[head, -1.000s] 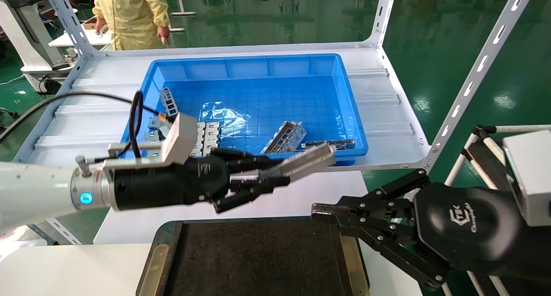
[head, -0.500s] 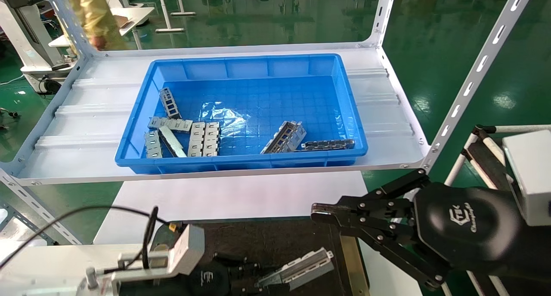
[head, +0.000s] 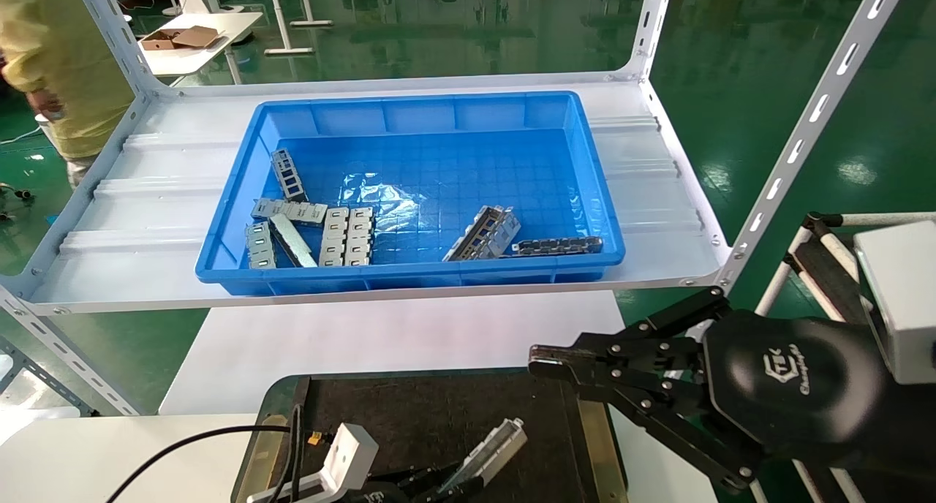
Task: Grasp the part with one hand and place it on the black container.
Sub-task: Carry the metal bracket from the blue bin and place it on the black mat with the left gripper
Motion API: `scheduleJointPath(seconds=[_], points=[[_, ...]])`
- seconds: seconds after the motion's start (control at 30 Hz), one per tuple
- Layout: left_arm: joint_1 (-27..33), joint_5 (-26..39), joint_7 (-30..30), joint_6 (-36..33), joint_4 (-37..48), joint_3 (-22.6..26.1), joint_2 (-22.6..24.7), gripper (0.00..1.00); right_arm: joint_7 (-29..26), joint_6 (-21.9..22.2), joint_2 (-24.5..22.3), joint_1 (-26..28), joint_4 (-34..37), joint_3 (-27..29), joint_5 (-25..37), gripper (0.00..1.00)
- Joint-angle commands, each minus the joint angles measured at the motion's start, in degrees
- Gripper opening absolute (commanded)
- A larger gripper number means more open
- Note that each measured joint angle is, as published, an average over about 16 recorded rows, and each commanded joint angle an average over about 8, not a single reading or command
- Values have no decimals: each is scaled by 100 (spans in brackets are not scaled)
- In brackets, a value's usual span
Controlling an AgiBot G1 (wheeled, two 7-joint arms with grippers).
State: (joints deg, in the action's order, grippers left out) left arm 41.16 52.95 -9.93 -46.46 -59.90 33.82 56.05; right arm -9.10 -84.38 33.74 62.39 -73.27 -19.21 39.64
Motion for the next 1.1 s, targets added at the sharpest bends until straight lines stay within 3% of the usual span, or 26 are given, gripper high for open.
scheduleJointPath(seconds=[0.03,0.6,1.1], points=[[-131,33,-171,360,-90,22,79,0,0,0,0,0,0,0,0,0],[-213,126,-1156,2560,372,191,1172,0,1,1,-1,1,0,-3,-2,0],[-107,17,-1502,3355,868,195,1658,0,2,2,-2,1,0,-5,-3,0]])
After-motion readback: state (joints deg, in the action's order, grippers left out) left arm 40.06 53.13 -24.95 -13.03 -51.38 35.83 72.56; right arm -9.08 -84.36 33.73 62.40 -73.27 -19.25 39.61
